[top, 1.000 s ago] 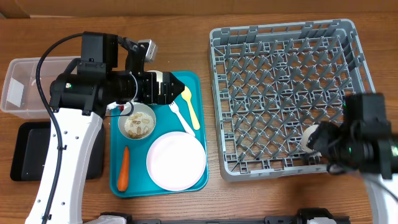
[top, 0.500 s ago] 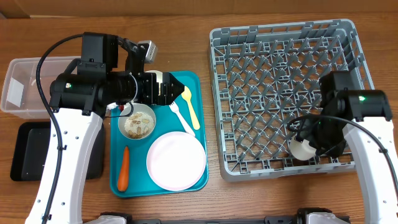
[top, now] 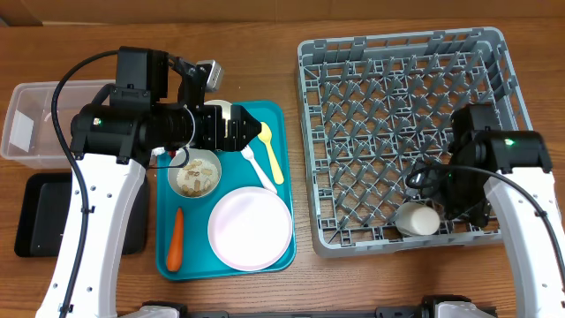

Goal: Sort waste into correct bins and load items into the dishwasher rack
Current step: 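Place the cup upside down in the rack's front right with right gripper, then grasp the white plate edge with the left gripper and lift it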

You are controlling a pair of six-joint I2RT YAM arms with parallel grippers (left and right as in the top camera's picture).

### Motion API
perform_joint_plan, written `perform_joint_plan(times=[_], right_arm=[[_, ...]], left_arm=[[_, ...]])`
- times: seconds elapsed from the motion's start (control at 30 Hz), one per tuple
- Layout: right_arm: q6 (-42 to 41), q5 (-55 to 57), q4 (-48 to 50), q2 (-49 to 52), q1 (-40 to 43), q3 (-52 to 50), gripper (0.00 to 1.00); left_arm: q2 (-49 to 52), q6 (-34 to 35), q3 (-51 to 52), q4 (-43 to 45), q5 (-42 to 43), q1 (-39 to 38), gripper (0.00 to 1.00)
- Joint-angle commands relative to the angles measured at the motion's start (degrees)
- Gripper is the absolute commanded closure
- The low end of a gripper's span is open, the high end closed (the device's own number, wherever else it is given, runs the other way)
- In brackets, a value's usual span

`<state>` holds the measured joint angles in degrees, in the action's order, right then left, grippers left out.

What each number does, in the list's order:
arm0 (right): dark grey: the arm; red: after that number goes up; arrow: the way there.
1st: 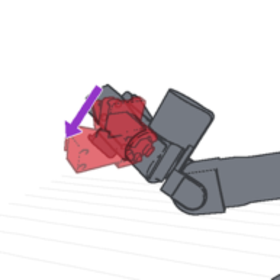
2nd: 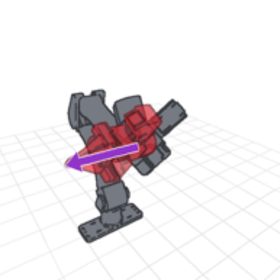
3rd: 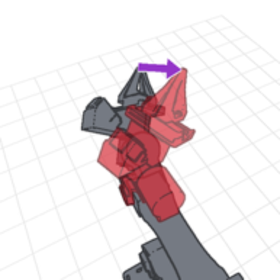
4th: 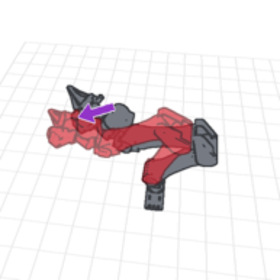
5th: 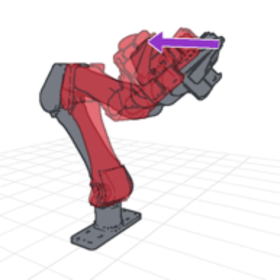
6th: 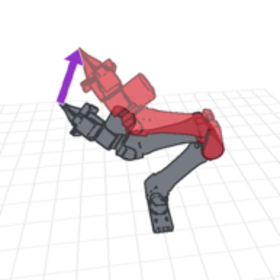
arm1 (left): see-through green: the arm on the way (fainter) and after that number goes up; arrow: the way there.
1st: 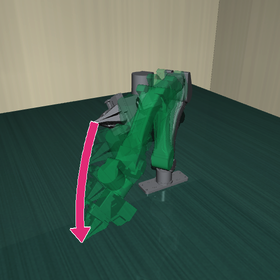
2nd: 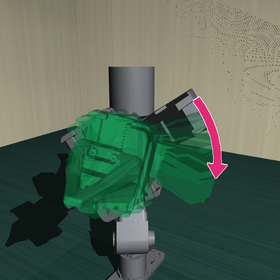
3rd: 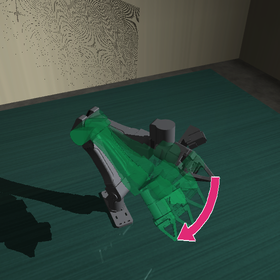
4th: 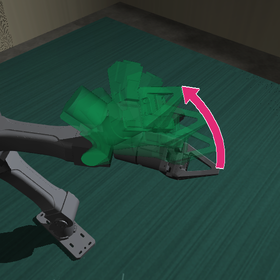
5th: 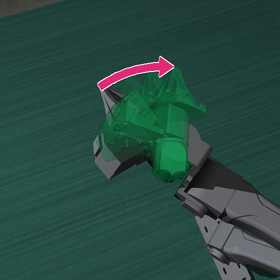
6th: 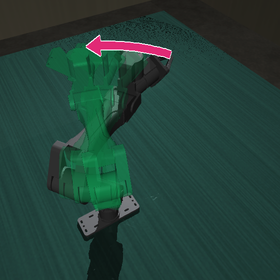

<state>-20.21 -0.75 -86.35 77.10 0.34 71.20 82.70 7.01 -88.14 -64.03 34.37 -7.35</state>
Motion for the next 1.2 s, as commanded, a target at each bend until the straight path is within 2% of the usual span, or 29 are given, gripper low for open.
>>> perform_joint_plan(times=[0.0, 0.03, 0.1, 0.13, 0.23, 0.37, 0.47, 0.73, 1.0, 1.17], right_arm=[[0.8, -0.5, -0.7, -3.5, -0.3, 6.7, 0.00], [1.2, -0.5, -0.7, -4.1, -0.7, 8.0, 0.00], [2.5, -0.9, -0.1, -5.8, -2.0, 10.4, 0.00], [2.5, -0.9, 1.0, -6.8, -2.9, 11.3, 0.00], [2.4, -3.4, 6.4, -10.0, -4.9, 11.6, 0.00], [2.5, -13.1, 11.4, -12.0, -5.8, 11.6, 0.00], [2.4, -15.5, 12.7, -12.1, -5.8, 11.6, 0.00], [2.5, -16.1, 11.4, -12.1, -5.8, 11.6, 0.00], [2.5, -16.0, 10.9, -12.1, -5.8, 11.6, 0.01], [2.5, -16.0, 10.8, -12.1, -5.8, 11.6, 0.00]], left_arm=[[-0.1, -1.6, -1.0, -0.8, -0.3, 0.2, 0.00], [-0.1, -2.5, -1.0, -1.6, -0.4, 0.2, 0.00], [-0.1, -4.0, -1.0, -4.2, -2.0, 0.0, 0.08], [-0.1, -4.7, -1.0, -6.1, -4.2, -0.4, 0.13], [-0.1, -4.7, -0.9, -11.7, -13.3, -2.6, 0.20], [-0.1, 7.9, 1.1, -19.4, -27.9, -4.7, 0.15], [-0.1, 11.1, 5.9, -21.4, -27.5, -4.6, 0.17], [-0.1, 21.7, 26.1, -13.8, -24.5, -4.6, 0.30], [-0.1, 24.0, 38.1, -2.4, -23.8, -4.6, 0.32], [-0.1, 25.0, 42.3, 3.4, -24.1, -4.6, 0.39]])
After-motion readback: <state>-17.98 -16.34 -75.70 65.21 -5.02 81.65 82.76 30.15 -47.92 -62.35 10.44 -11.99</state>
